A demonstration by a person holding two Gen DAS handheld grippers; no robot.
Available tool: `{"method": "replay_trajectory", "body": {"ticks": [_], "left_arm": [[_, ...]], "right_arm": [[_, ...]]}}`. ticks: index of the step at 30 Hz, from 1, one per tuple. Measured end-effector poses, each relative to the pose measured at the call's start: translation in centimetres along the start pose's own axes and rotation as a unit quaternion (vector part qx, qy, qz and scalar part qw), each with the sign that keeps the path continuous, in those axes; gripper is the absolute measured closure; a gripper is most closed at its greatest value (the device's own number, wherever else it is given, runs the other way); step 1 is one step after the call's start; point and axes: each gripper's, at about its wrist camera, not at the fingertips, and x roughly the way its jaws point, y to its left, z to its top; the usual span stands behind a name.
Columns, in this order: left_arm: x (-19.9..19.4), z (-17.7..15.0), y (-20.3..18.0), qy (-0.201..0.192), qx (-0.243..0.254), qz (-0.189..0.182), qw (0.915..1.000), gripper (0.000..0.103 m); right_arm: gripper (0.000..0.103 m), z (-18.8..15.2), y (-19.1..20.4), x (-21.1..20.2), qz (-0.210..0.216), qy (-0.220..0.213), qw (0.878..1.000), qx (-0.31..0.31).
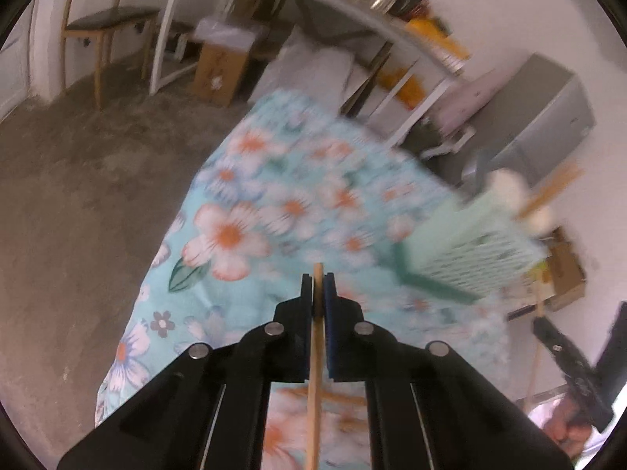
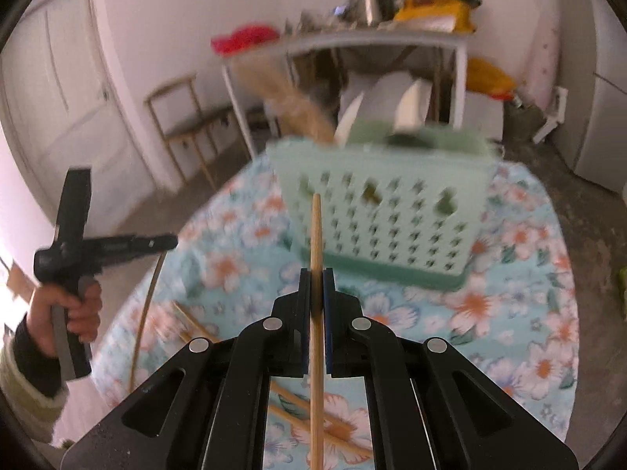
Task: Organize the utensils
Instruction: 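Lift both held chopsticks upright toward the mint holder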
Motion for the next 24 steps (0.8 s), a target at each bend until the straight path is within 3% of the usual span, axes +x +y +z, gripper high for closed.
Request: {"method": "replay_trajectory", "body": {"ticks": [4, 9, 15, 24], "left_arm": [[-4.1, 0.8, -3.7, -0.032, 0.039, -0.047, 0.9976, 0.098], [-8.1, 1.9, -8.7, -0.07, 0.093, -0.093, 0.9889, 0.098], [-12.7, 4.2, -14.6, -0.145, 0.14, -0.145, 0.9687, 0.098], [-14.0, 9.4, -20.4, -0.252, 0.161, -0.16, 0.9405, 0.098]], "right_arm": [[0.099, 0.0, -1.3, -1.7, -0.004, -0.023, 0.999, 0.022], [0.099, -0.4, -1.9, -2.6, -0.005, -0.05, 0.998, 0.043], [0.099, -0.8, -2.3, -5.6, -0.009, -0.084, 0.995, 0.053], [0.099, -1.2, -2.9, -7.6, 0.003, -0.108, 0.992, 0.071]]}}
